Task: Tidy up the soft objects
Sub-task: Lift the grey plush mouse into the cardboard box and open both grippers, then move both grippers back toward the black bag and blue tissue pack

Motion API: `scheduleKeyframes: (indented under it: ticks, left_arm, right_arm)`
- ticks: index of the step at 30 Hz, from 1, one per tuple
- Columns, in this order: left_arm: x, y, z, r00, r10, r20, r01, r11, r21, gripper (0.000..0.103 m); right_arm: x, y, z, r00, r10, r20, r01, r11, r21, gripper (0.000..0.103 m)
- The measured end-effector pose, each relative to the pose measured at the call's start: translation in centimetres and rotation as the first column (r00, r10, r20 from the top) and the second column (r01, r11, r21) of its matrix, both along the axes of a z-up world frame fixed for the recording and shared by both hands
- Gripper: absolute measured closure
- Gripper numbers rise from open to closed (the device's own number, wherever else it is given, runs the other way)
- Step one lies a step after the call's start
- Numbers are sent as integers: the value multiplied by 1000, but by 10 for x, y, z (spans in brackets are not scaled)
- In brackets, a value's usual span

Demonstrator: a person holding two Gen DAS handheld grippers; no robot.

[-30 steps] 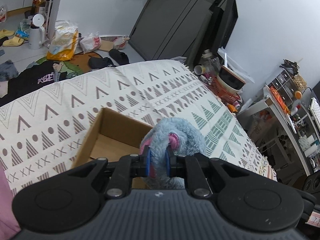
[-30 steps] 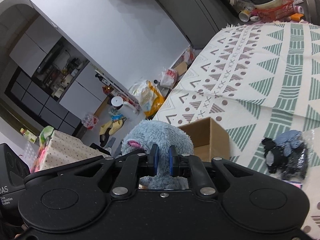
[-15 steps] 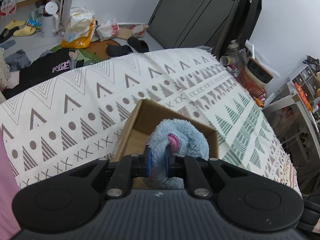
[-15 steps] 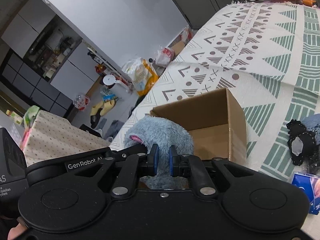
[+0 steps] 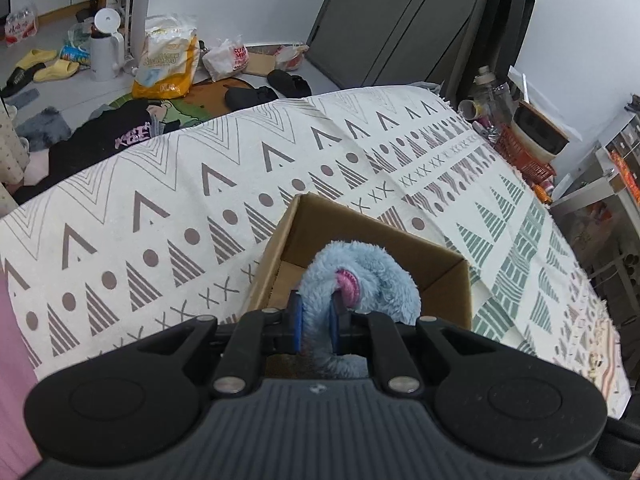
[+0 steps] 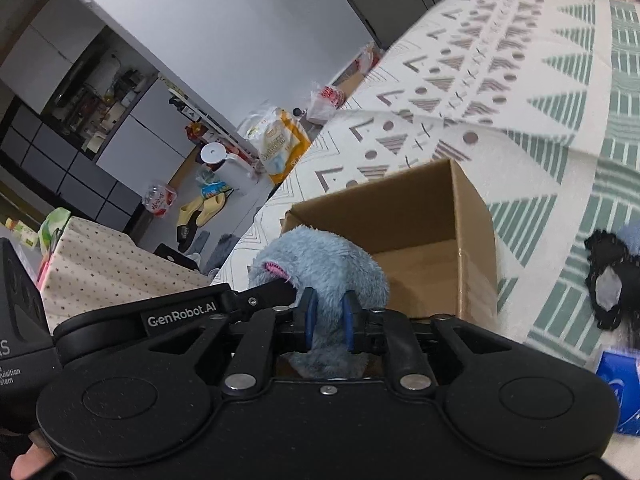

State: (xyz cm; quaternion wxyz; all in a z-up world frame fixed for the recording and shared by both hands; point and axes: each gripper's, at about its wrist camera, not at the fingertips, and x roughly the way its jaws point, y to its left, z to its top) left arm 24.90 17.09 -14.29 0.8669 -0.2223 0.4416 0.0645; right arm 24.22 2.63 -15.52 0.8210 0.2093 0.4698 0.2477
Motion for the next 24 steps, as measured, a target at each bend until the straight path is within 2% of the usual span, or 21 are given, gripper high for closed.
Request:
scheduleKeyframes:
  ticks: [4, 6, 9, 11, 13, 16, 19, 24]
  left_arm:
    - [-7, 2, 10, 999, 31, 6, -31, 1000, 4, 87]
    - [-11, 1, 17, 999, 32, 17, -32, 999, 1, 85]
    - [-16, -1, 24, 999, 47, -1, -47, 999, 15, 80]
    - [-19, -3, 30, 999, 53, -4, -53, 998, 29, 74]
    - [-23, -8, 38, 999, 47, 1, -47, 997, 55, 59]
    - [-28, -17, 49, 999, 38, 6, -39, 995, 91, 42]
    - [-33, -27, 57, 1000, 31, 2, -31, 995, 94, 29]
    - [-43, -51, 71, 1000, -6, 17, 4, 994, 113, 23]
  right_arm:
    - [-6, -9, 8, 1000, -9, 6, 9, 1000, 20, 82]
    - [-9, -13, 16, 1000, -9, 22, 9, 1000, 25, 75]
    - [-13, -21, 27, 999, -13, 41, 13, 1000, 19, 71]
    - [-17, -30, 35, 998, -25, 50, 24, 1000, 18, 66]
    - [-19, -37, 40, 998, -34, 60, 33, 999, 7, 59]
    - [-26, -49, 49, 996, -49, 75, 50, 999, -10, 51]
    - [-32, -62, 58, 995, -58, 84, 59, 998, -17, 42]
    - [-45, -100, 74, 989, -101, 110, 106, 994, -38, 24]
